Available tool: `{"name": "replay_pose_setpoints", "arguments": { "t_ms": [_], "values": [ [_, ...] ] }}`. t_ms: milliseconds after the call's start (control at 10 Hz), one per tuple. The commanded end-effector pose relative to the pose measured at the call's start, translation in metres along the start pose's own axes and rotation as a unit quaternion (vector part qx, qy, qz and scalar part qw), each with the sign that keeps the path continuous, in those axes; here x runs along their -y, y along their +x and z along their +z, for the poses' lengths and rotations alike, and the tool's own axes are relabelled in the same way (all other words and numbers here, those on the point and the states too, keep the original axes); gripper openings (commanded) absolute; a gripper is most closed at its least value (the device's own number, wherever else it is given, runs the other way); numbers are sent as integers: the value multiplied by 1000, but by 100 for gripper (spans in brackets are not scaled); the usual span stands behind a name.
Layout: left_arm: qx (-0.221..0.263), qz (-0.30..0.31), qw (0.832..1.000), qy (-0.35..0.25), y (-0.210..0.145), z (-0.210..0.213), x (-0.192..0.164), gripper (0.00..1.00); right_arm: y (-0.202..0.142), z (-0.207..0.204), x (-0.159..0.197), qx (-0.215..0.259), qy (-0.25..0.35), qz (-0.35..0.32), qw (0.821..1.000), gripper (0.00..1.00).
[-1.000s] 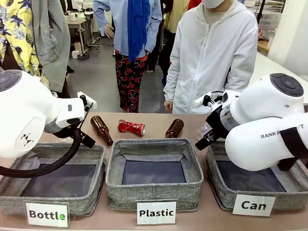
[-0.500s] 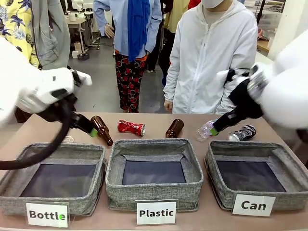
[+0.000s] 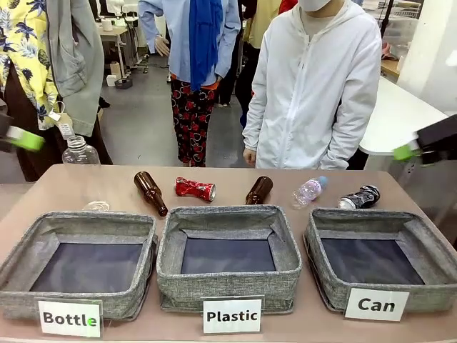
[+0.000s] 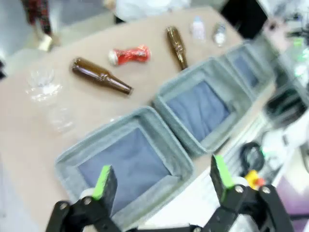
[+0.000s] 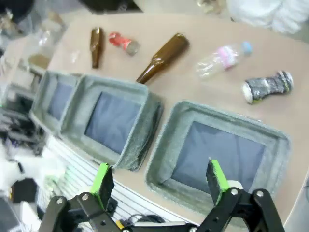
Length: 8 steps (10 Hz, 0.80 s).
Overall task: Sort the can waste into the basket.
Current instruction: Pick up the can waste from the table and place it in the right Fabric basket.
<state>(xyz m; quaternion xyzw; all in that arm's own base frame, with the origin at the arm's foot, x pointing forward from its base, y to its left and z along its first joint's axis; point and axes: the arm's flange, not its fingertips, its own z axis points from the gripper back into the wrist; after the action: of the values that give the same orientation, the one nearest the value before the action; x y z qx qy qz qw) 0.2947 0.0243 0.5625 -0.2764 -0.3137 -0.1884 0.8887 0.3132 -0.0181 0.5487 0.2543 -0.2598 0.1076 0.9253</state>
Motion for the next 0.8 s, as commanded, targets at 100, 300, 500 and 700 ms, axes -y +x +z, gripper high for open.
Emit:
{"name": "replay_pose_setpoints", "arguments": {
  "t_ms": [100,300,500,700],
  "values": [
    [120,158,979,-37,-144,10,-90,100,-67,-6,82,64,45,-131,988,100],
    [170,269,946,-59,-191,11,-142,100,-87,-9,126,88,54,-229,968,100],
    [170,339,919,-106,-212,-4,-184,100,-97,-7,152,108,79,-265,955,100],
    [166,331,926,-70,-185,68,-217,100,-58,25,171,88,67,-265,958,100]
  ]
}}
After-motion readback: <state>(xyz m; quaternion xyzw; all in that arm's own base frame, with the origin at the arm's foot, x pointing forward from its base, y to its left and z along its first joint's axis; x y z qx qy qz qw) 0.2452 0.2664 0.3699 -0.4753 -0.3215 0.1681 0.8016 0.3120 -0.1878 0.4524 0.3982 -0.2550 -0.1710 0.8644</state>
